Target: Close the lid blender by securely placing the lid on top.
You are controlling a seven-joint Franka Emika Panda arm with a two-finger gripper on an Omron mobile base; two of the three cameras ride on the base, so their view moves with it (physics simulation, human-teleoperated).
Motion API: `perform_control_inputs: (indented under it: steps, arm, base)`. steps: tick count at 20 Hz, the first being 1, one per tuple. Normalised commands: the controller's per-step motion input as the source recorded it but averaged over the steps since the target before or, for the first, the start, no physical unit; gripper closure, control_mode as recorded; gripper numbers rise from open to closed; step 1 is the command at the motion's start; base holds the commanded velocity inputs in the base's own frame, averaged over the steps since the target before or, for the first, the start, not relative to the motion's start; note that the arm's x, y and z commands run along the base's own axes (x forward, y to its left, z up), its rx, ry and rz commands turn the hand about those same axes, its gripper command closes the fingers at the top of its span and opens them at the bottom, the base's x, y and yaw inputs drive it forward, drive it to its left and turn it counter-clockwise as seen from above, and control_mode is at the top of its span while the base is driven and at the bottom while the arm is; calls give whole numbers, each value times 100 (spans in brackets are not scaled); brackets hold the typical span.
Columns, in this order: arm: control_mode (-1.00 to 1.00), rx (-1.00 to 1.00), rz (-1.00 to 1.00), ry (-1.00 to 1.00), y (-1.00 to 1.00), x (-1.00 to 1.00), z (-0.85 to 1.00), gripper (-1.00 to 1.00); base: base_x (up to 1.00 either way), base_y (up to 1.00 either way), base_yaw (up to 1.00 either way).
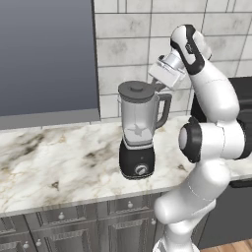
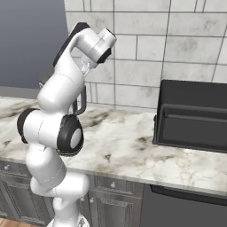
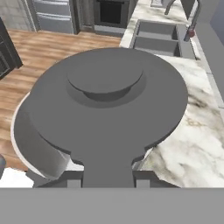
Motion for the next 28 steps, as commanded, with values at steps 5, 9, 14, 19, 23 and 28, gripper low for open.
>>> perform_control_inputs:
  steps: [5, 9, 14, 19, 23, 28]
  arm:
    - [-100, 0, 0, -6, -5, -24, 0, 100]
    - [-100, 0, 0, -6, 0, -69, 2, 100]
    - [-100, 0, 0, -1, 0, -25, 1, 100]
    - [-100, 0, 1, 6, 0, 21, -2, 100]
    - [-100, 0, 5, 12, 1, 30, -9, 100]
    - [-100, 0, 5, 1, 1, 0, -2, -100]
  base:
    - [0, 0, 0]
    - [0, 0, 0]
    - [0, 0, 0]
    - [0, 0, 0]
    - [0, 0, 0]
    - [0, 0, 0]
